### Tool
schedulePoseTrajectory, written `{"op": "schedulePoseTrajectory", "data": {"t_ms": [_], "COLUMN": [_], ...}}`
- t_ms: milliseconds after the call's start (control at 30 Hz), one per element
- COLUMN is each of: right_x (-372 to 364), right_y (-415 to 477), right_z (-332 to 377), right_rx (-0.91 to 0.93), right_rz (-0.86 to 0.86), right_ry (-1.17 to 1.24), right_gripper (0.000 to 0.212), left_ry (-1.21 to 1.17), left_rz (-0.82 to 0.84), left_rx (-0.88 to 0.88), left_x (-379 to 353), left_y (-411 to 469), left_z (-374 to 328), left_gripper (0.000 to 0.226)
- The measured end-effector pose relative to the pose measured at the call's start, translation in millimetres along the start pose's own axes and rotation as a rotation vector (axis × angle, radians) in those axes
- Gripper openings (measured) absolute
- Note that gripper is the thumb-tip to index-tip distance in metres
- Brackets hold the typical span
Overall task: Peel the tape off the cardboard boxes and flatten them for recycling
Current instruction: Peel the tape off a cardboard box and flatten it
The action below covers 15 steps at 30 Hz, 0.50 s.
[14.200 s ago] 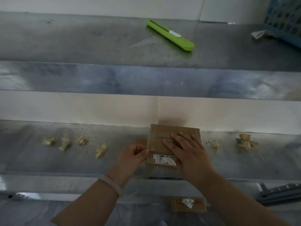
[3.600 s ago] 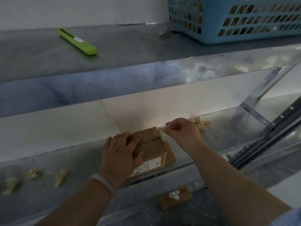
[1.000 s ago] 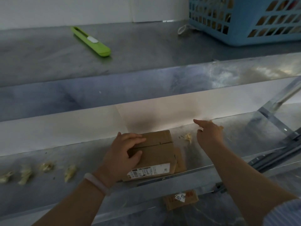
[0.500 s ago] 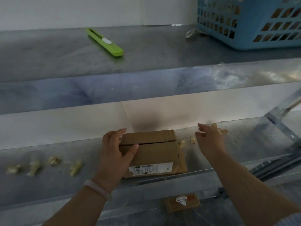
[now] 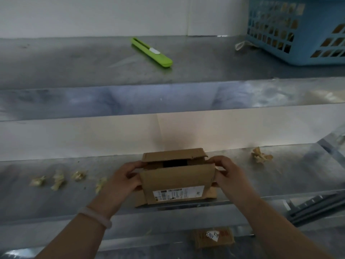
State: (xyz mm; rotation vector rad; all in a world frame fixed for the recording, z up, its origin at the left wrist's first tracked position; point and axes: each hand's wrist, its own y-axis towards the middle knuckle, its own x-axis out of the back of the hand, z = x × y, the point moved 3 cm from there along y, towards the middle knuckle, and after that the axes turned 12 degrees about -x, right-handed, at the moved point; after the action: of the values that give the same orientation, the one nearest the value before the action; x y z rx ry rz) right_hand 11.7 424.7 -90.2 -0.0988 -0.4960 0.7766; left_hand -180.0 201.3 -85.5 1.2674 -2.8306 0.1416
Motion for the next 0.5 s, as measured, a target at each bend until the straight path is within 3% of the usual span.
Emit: {"op": "schedulePoseTrajectory", "data": {"t_ms": [167,333,433,500], "right_x": [-14,-28,-34,-41], "right_y": [1,5,9,10], "right_z": [14,31,44,52], "right_rx": [0.102,0.044,-0.084,-0.212], "right_rz": [0.246,0.52,0.528,0.496], "right_ry": [-0.236,-0.257,-0.324,-0.392], "right_gripper": [0.074,0.071,0.077,0.096], "left_ry": [0.275,0.495,0.467,0.502], "left_rz": [0.159,0.303,0.332,0.312], "left_rx": [-0.087,-0.044,0.044,0.072], "left_x": [19,28,24,19], "left_y": [-4,8,14,17], "left_z": [-12,-20,-16,-10], "left_gripper": [0.051,0.084,0.086,0.096]}}
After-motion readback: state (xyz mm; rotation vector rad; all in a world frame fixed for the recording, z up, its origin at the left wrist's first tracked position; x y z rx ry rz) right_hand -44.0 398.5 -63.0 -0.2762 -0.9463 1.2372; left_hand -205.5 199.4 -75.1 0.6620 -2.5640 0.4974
